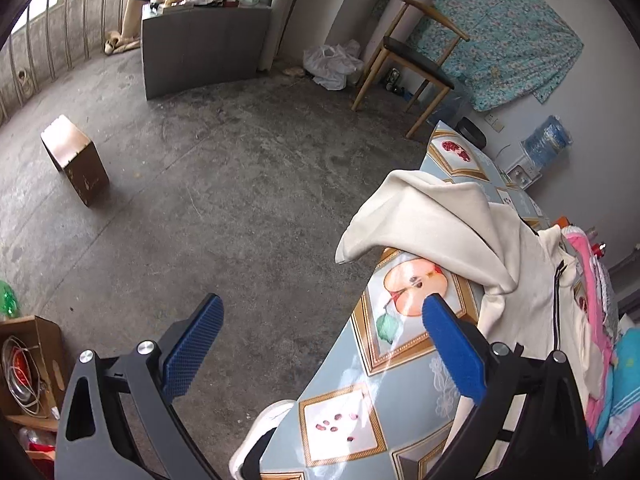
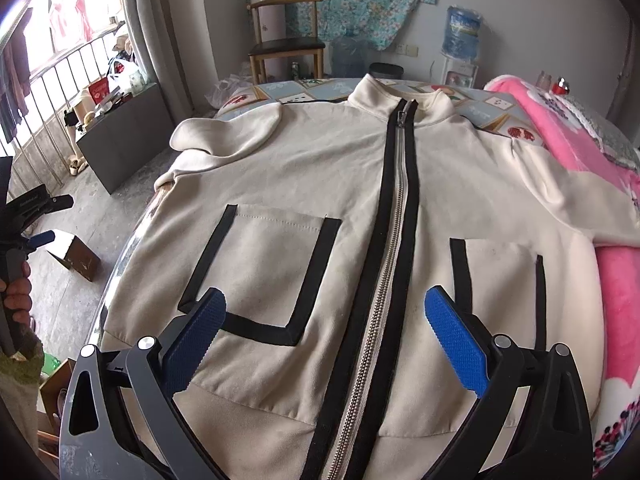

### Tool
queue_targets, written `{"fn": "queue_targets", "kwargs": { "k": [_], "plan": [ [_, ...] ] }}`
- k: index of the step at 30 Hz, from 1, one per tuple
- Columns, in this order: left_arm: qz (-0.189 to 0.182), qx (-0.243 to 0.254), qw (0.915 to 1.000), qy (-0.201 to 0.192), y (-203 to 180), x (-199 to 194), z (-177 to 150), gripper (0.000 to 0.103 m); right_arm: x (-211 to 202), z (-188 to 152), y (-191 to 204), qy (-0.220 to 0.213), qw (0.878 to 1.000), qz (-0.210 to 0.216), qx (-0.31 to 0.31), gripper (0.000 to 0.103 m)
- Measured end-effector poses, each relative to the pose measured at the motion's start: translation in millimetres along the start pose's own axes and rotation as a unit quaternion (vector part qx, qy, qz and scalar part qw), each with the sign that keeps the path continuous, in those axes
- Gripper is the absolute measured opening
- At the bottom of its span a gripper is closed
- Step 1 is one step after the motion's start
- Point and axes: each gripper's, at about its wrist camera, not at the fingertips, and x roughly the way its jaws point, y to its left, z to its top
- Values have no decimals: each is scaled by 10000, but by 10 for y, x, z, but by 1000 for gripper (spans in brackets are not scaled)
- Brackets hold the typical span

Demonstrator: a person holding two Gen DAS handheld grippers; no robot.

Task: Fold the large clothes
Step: 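Grasp the sleeve nearest the left gripper, fold it across the body, release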

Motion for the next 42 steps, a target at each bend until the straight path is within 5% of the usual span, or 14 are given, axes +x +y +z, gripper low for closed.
{"fn": "queue_targets", "kwargs": {
  "k": [4, 7, 9, 12, 15, 21, 23, 27, 31, 35, 39, 42],
  "plan": [
    [-719, -709, 9942, 380, 88, 399, 209, 98, 46, 9, 53, 76, 9999, -30, -79, 96],
    [-1413, -1319, 9766, 945, 139, 891, 379, 98, 90, 20, 94, 130, 9998, -60, -137, 96],
    [-1861, -2032, 9498, 1478, 242, 1341, 434, 98, 119, 38, 111, 169, 9997, -73, -164, 96],
    [-2418, -3091, 8959, 2082, 415, 1982, 427, 98, 147, 71, 142, 205, 9995, -134, -220, 96],
    [-2618, -3920, 8478, 2430, 542, 2424, 358, 97, 154, 105, 177, 213, 9991, -224, -289, 96],
    [-2822, -4442, 7999, 2883, 443, 2890, 265, 96, 191, 153, 175, 289, 9983, -405, -315, 96],
    [-2829, -4568, 7908, 2932, 402, 2971, 226, 88, 206, 159, 153, 334, 9980, -461, -281, 96],
    [-3043, -4816, 7664, 2970, 331, 3135, 228, 54, 206, 162, 97, 374, 9978, -516, -200, 96],
    [-2928, -4753, 7831, 2738, 343, 3076, 370, 12, 178, 158, 27, 363, 9976, -577, -112, 96],
    [-2759, -4610, 8165, 2114, 494, 2779, 608, 7, 152, 155, -47, 333, 9978, -568, -6, 96],
    [-2518, -4051, 8677, 1401, 556, 2228, 975, 5, 109, 151, -107, 247, 9986, -473, 65, 96],
    [-2199, -3227, 9172, 784, 375, 1606, 1269, 5, 61, 137, -150, 153, 9990, -395, 117, 96]
  ]
}}
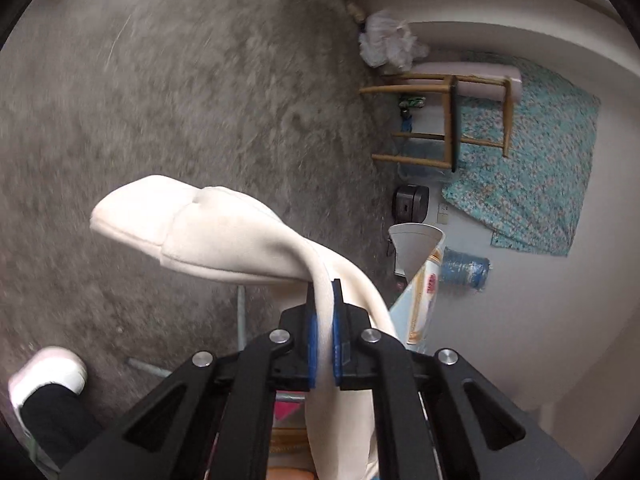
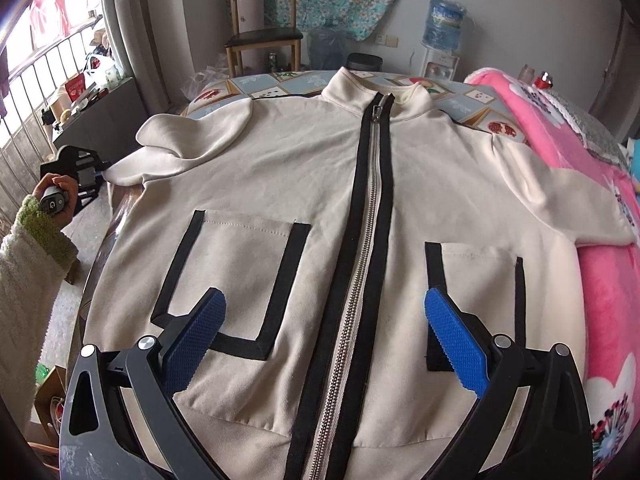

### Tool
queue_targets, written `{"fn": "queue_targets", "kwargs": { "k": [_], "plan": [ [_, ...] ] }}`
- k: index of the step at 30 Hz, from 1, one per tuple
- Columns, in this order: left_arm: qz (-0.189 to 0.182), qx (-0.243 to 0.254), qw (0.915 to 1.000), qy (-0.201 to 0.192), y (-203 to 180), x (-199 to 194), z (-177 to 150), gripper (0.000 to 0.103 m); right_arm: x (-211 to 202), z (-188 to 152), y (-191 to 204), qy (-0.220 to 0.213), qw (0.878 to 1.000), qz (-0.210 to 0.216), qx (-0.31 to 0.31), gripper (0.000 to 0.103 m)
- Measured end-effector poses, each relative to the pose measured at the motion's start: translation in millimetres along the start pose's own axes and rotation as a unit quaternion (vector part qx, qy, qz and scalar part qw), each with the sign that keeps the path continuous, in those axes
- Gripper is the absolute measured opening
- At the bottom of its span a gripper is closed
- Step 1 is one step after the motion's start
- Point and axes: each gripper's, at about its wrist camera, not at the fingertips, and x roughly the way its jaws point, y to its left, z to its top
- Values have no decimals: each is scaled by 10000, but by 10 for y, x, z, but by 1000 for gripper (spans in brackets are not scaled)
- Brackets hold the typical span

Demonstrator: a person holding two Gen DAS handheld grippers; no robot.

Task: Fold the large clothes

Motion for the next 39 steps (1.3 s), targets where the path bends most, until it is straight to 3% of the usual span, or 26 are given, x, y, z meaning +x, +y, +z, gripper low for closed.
{"fn": "queue_targets", "kwargs": {
  "k": [2, 5, 7, 10, 13, 14, 15, 16, 18, 19, 21, 23, 27, 29, 30, 34, 36, 39],
  "plan": [
    [163, 942, 9947, -367, -468, -303, -204, 5, -35, -14, -62, -72, 9999, 41, 64, 96],
    [54, 2471, 9665, -692, -1226, -673, -829, 5, -90, -35, -208, -170, 9996, 58, 230, 96],
    [-167, 3504, 9338, -708, -1704, -830, -1411, 5, -133, -56, -327, -229, 9991, 33, 362, 96],
    [-350, 4865, 8718, -457, -2186, -838, -2402, 6, -223, -98, -532, -332, 9979, -59, 557, 96],
    [-275, 5769, 8163, -102, -2281, -631, -3310, 8, -355, -165, -776, -467, 9955, -213, 797, 96],
    [-224, 5963, 8025, 11, -2234, -538, -3549, 12, -404, -197, -865, -506, 9944, -268, 893, 96],
    [-174, 6123, 7903, 168, -2137, -429, -3781, 26, -451, -239, -958, -537, 9929, -340, 1001, 96],
    [-138, 6232, 7811, 366, -2005, -318, -3987, 45, -489, -285, -1050, -554, 9915, -406, 1102, 96],
    [-3, 6349, 7694, 698, -1693, -148, -4296, 60, -547, -376, -1222, -539, 9887, -510, 1301, 96],
    [95, 6409, 7630, 837, -1534, -92, -4418, 62, -567, -424, -1306, -518, 9874, -559, 1390, 96],
    [345, 6503, 7529, 951, -1265, -47, -4598, 68, -589, -510, -1447, -467, 9852, -650, 1514, 96],
    [487, 6502, 7529, 893, -1027, -107, -4657, 74, -592, -573, -1556, -415, 9840, -688, 1592, 96],
    [760, 6177, 7797, 688, -787, -222, -4453, 79, -566, -529, -1665, -400, 9833, -357, 1738, 96],
    [1150, 6073, 7846, 485, -740, -230, -4273, 79, -576, -395, -1650, -467, 9835, -61, 1748, 96],
    [1416, 6052, 7825, 375, -710, -210, -4187, 80, -590, -300, -1607, -512, 9839, 105, 1710, 95],
    [2219, 5964, 7713, 105, -579, -70, -3901, 80, -543, 233, -1213, -668, 9875, 948, 1065, 94],
    [2313, 5889, 7743, 113, -527, -23, -3780, 80, -390, 542, -857, -532, 9902, 1219, 433, 94],
    [2452, 5792, 7774, 47, -476, 34, -3674, 80, -38, 924, -349, -261, 9907, 1285, -361, 89]
  ]
}}
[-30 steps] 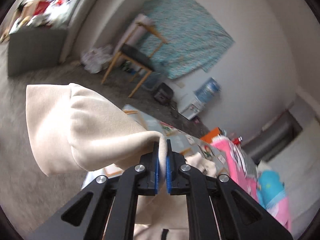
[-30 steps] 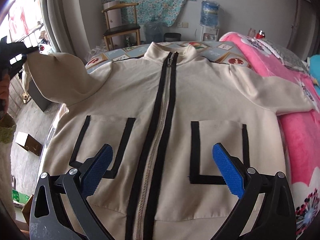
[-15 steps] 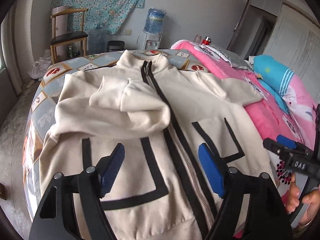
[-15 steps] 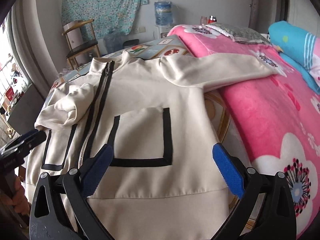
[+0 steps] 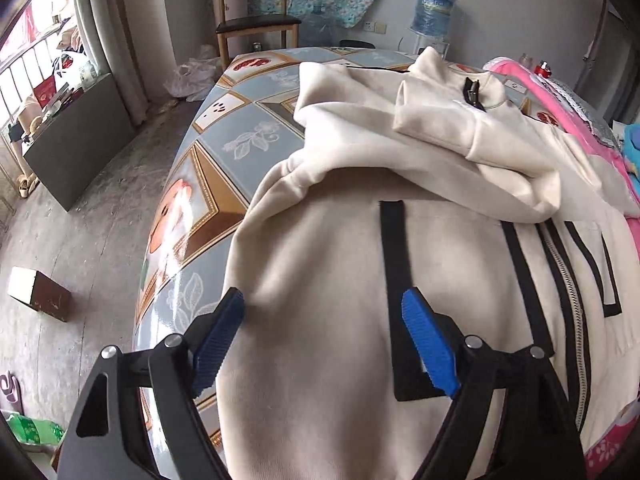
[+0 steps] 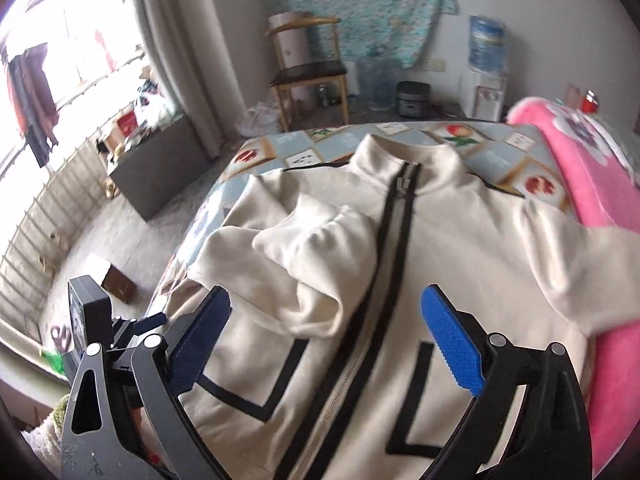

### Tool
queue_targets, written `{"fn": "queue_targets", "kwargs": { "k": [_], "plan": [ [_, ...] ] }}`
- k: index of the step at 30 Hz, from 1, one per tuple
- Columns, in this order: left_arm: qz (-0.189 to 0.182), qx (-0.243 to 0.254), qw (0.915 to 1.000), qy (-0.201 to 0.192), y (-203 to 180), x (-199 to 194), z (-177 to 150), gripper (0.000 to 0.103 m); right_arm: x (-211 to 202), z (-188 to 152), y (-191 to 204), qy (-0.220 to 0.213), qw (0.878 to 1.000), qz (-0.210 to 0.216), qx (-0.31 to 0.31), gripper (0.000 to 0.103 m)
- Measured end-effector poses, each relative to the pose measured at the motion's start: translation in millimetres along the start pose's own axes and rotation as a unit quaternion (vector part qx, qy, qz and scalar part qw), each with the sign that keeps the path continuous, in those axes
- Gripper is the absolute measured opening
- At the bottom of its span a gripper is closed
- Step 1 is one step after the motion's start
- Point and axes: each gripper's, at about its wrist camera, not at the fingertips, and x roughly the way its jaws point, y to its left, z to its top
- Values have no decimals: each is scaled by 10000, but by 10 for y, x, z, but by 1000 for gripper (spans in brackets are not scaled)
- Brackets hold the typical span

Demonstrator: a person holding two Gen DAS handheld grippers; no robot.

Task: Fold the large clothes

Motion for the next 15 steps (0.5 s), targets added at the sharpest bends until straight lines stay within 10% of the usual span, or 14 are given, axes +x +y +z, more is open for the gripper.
{"fn": "queue_targets", "kwargs": {
  "k": [7, 10, 13, 15],
  "plan": [
    [93, 233, 9997, 23, -37, 78, -5, 98, 1154, 358, 705, 912, 9781, -609, -1771, 69],
    [91, 187, 9998, 7, -12, 81, -8, 98, 1487, 319, 786, 1310, 9597, -1089, -2234, 43],
    [77, 178, 9998, -48, -7, 85, -18, 98, 1513, 394, 547, 1500, 9723, -760, -1625, 10],
    [76, 179, 9997, -135, -10, 79, -38, 98, 1344, 478, 316, 1354, 9846, -474, -995, 6]
  ]
}}
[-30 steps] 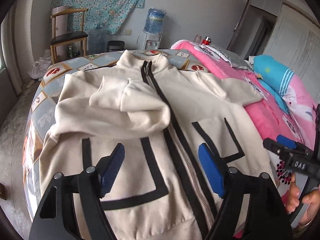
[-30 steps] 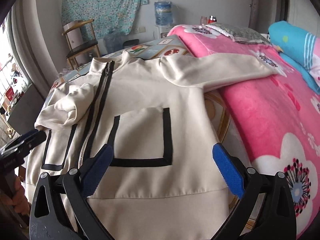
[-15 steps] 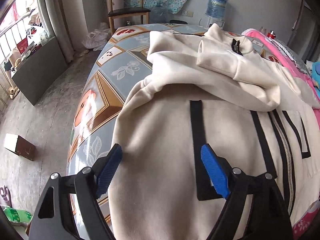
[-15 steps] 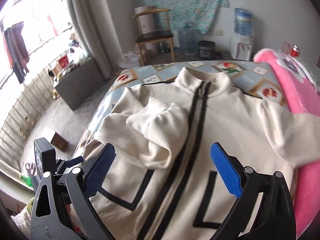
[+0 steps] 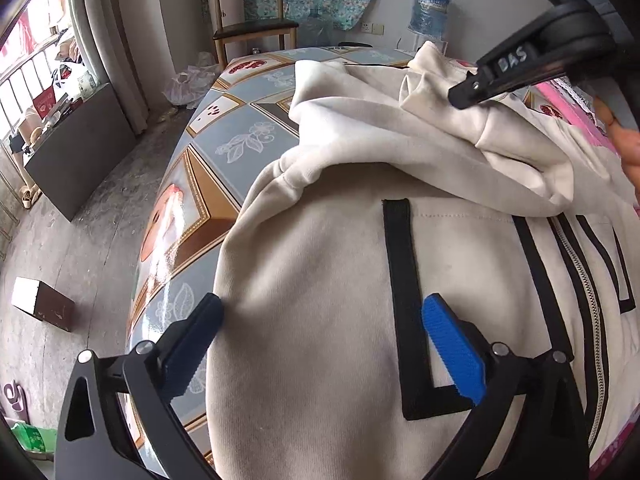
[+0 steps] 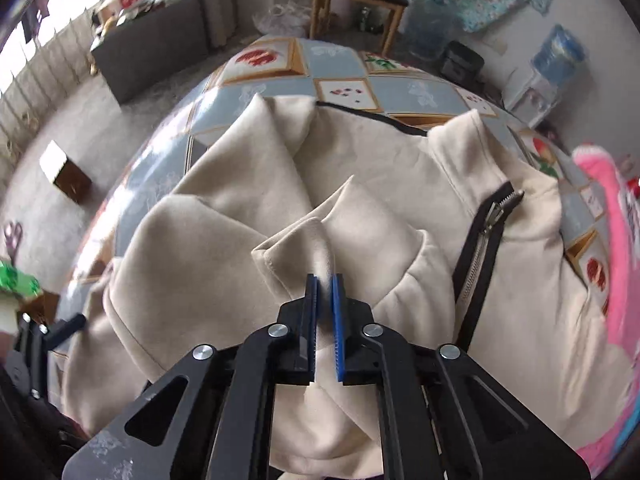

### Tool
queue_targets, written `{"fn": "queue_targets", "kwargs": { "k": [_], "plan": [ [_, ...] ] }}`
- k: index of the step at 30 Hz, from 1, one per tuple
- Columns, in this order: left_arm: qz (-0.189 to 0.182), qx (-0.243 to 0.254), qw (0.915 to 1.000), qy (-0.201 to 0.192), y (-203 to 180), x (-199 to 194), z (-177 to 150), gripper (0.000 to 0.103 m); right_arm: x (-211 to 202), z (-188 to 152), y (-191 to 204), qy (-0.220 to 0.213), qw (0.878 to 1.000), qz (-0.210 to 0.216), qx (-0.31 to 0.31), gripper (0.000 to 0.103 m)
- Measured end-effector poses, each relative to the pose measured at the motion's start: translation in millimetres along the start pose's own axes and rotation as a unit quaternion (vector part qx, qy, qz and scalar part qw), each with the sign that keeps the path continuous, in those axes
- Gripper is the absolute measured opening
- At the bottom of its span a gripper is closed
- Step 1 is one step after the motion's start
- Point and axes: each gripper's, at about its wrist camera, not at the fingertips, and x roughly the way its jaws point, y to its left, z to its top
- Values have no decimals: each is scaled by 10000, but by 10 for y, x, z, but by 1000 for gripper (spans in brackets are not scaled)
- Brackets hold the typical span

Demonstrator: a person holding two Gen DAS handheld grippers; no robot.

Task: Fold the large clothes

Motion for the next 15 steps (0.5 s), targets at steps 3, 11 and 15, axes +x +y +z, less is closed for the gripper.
{"fn": "queue_targets", "kwargs": {
  "k": [3, 11, 15],
  "plan": [
    [-27, 36, 10000, -77, 1, -16, -26, 98, -481, -121, -304, -625, 9947, 494, 647, 5],
    [-47, 51, 9998, -171, -9, -23, -40, 98, -1396, -1339, -1323, -1836, 9458, 1420, 2271, 6],
    [-41, 64, 9998, -193, -6, -21, -41, 98, -1131, -2065, -1645, -1330, 9237, 1674, 3179, 10]
  ]
}}
